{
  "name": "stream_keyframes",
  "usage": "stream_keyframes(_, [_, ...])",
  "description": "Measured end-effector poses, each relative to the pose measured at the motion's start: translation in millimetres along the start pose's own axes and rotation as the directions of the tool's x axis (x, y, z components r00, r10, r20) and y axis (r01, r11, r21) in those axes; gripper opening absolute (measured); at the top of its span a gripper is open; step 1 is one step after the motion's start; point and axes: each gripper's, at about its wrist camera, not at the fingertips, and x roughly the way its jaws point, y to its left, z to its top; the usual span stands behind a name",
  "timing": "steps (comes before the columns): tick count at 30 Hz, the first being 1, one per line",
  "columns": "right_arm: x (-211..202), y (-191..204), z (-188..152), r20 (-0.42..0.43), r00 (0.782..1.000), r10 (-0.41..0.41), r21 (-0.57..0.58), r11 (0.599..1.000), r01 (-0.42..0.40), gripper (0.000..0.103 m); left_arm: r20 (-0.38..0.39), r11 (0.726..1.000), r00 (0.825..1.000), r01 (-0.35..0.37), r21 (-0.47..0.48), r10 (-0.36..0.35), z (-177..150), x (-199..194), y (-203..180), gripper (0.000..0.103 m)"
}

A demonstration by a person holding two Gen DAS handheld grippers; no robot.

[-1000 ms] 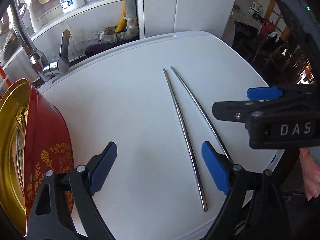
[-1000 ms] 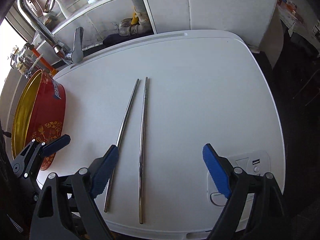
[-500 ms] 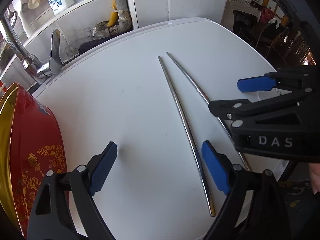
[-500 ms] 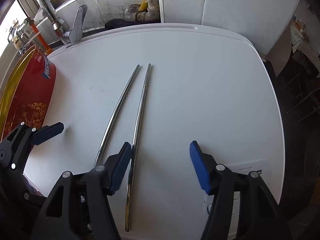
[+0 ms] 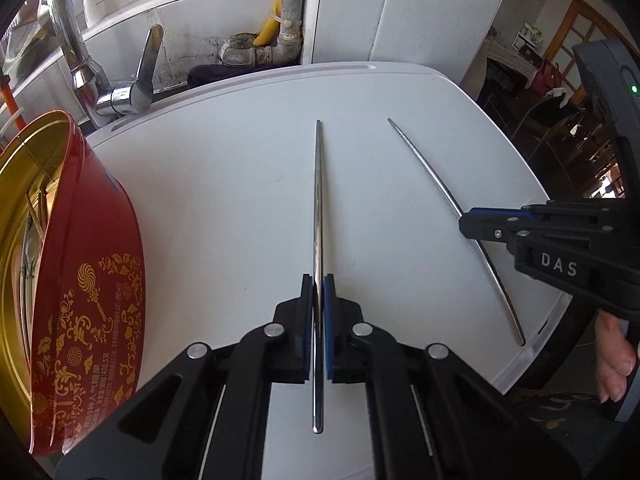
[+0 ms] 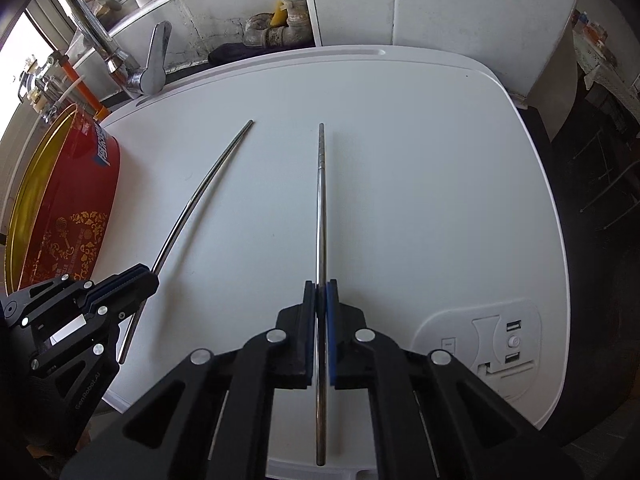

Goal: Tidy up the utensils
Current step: 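Grasp one silver chopstick with the left tool while the right tool grasps the other, then carry the silver chopstick with the left tool while the right tool carries its chopstick into the tin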

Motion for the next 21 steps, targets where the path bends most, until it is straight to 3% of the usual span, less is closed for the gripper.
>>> stream_keyframes(15, [-36, 29, -8, 0.082, 0.996, 0.048, -0.069, 0.997, -0.042, 0.006, 0.128, 0.998, 0.991, -0.033, -0.048, 0.039, -13, -52, 14, 0.005])
stream_keyframes(21, [-41, 41, -14, 0.091, 0.994, 0.063, -0.095, 0.994, -0.054, 0.006, 0.133, 0.996, 0.990, -0.034, -0.077, 0.044, -24, -59, 21, 0.005])
